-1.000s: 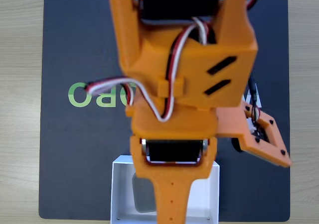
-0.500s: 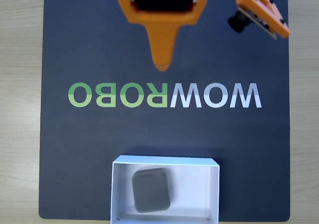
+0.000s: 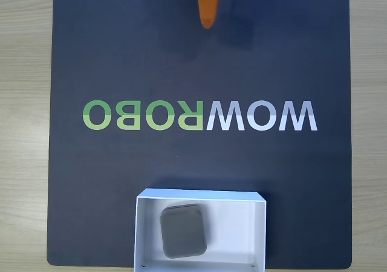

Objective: Grab the usb to bin

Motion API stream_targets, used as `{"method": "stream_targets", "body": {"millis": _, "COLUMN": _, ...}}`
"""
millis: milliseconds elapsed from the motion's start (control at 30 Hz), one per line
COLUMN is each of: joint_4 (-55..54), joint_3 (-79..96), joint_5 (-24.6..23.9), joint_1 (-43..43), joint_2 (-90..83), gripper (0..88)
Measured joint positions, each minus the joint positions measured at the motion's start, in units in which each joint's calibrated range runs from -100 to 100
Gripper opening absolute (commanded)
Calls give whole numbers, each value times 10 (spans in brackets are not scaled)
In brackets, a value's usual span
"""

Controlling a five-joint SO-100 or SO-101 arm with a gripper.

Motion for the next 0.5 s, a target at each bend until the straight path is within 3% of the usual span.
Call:
{"method": "stream_targets", "body": {"millis": 300, "joint_4": -3, "joint_3": 224, "joint_5": 0, "joint_1": 0, "joint_2": -260, "gripper": 14}}
{"method": "stream_targets", "body": {"millis": 500, "joint_4": 72, "joint_3": 245, "joint_5": 10, "joint_1": 0, "joint_2": -307, "gripper": 14}}
